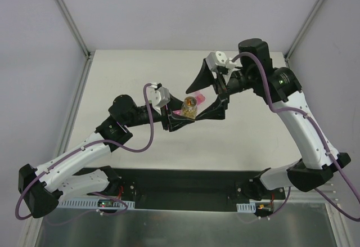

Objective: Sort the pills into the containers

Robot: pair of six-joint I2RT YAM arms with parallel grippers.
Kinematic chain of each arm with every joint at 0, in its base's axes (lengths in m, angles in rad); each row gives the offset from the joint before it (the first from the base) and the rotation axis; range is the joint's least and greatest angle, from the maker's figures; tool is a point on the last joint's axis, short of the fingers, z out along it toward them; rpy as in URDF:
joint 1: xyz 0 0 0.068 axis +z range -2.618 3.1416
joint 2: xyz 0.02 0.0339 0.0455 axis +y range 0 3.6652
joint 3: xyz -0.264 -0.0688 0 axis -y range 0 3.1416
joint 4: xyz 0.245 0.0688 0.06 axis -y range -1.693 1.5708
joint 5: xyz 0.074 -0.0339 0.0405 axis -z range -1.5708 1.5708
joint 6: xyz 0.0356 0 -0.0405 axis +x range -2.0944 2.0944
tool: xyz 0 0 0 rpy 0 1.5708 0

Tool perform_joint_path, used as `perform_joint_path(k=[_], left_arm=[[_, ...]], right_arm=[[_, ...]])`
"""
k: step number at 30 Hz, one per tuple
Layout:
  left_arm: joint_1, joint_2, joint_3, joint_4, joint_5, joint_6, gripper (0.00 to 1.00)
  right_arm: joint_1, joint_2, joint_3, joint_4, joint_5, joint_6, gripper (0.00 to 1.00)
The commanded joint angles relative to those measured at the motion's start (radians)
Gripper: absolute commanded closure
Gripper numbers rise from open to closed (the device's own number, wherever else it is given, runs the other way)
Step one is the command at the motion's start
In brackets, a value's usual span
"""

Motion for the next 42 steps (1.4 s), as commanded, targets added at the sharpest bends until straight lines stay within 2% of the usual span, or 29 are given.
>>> perform_joint_path(k=[1,7,10,13,14,20,26,34,42], left_arm=[[0.005,-0.007,0.055,0.051,0.081,-0.026,0.90],[0.007,-0.006,0.055,0.053,0.088,-0.026,0.90],[0.005,-0.007,0.054,0.051,0.084,-0.026,0.90],[0.007,-0.010,0.052,0.047,0.073,-0.020,0.90],[0.007,-0.012,0.052,0.045,0.065,-0.018,0.90],[0.007,-0.020,0.049,0.038,0.029,-0.012,0.91],[0.007,-0.043,0.043,0.036,-0.065,0.006,0.91],[0.007,-0.087,0.000,0.085,-0.263,0.046,0.90],[0.004,-0.076,0.009,0.123,-0.315,0.068,0.90]], right_arm=[[0.006,0.024,0.007,-0.030,-0.010,-0.049,0.01],[0.007,0.056,0.013,-0.040,0.001,-0.047,0.06],[0.010,0.059,0.013,-0.046,0.000,-0.046,0.14],[0.013,0.057,0.013,-0.043,-0.002,-0.040,0.30],[0.012,0.057,0.013,-0.042,-0.002,-0.040,0.38],[0.029,0.044,0.002,-0.033,0.043,-0.038,0.51],[0.046,0.013,-0.047,0.042,0.147,0.011,0.57],[0.049,0.005,-0.119,0.214,0.318,0.235,0.60],[0.052,0.059,-0.131,0.277,0.394,0.382,0.60]])
